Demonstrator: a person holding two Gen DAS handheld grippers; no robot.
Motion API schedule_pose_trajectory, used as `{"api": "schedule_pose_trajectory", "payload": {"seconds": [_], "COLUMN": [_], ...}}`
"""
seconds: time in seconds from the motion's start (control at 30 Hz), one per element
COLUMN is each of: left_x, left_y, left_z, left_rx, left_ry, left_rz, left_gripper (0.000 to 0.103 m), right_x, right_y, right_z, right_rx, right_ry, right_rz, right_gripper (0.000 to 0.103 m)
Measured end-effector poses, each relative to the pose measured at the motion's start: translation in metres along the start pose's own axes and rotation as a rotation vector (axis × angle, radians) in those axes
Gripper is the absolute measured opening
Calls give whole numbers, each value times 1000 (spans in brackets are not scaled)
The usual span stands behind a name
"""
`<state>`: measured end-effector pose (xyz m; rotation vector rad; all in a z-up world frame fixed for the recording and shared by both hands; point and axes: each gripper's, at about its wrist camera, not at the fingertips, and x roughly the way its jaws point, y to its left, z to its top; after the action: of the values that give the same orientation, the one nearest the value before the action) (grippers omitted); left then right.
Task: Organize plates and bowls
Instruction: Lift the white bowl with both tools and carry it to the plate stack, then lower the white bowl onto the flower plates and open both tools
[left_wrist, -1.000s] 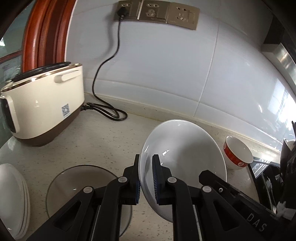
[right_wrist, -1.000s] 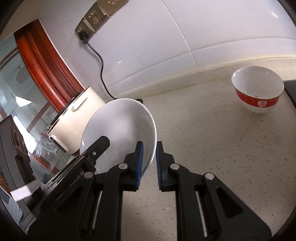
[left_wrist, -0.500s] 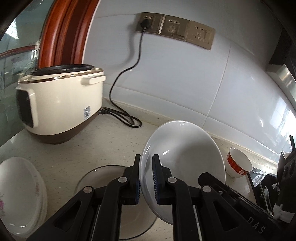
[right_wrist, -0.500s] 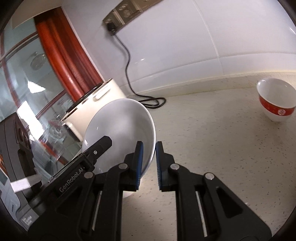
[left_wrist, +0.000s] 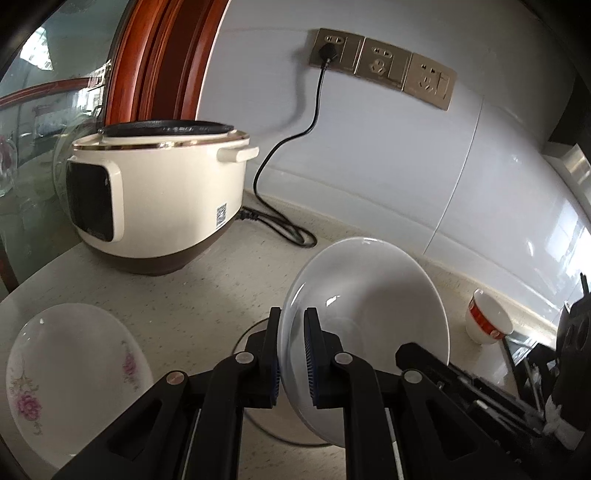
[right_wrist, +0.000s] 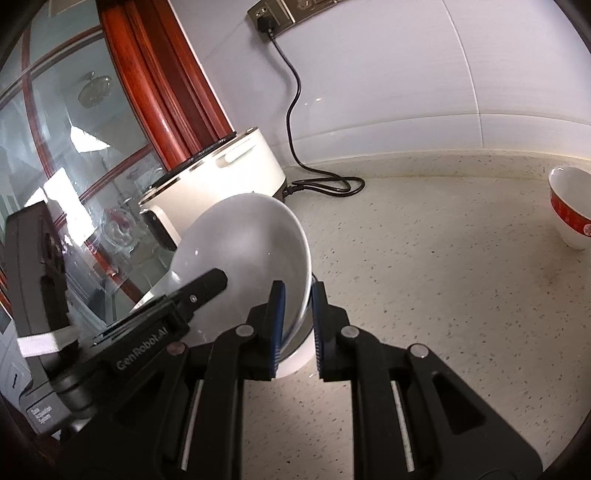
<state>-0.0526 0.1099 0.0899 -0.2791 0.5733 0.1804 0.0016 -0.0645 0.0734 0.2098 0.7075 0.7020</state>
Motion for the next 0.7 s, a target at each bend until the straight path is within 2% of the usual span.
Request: {"api": "schedule_pose_trajectory", "payload": {"seconds": [0.33, 0.7], "left_x": [17, 23], "left_y": [15, 23], "left_z": [-8, -13], "left_rx": [-27, -22], "left_ry": [109, 142], "left_rz": [15, 34], "left_gripper": [13, 15], "right_x": [10, 13], "right_y": [8, 12], "right_z": [-5, -7], "right_rx": [-27, -53], "right_ry": [46, 59], "right_rz": [-19, -37], "right_gripper": [21, 22]}}
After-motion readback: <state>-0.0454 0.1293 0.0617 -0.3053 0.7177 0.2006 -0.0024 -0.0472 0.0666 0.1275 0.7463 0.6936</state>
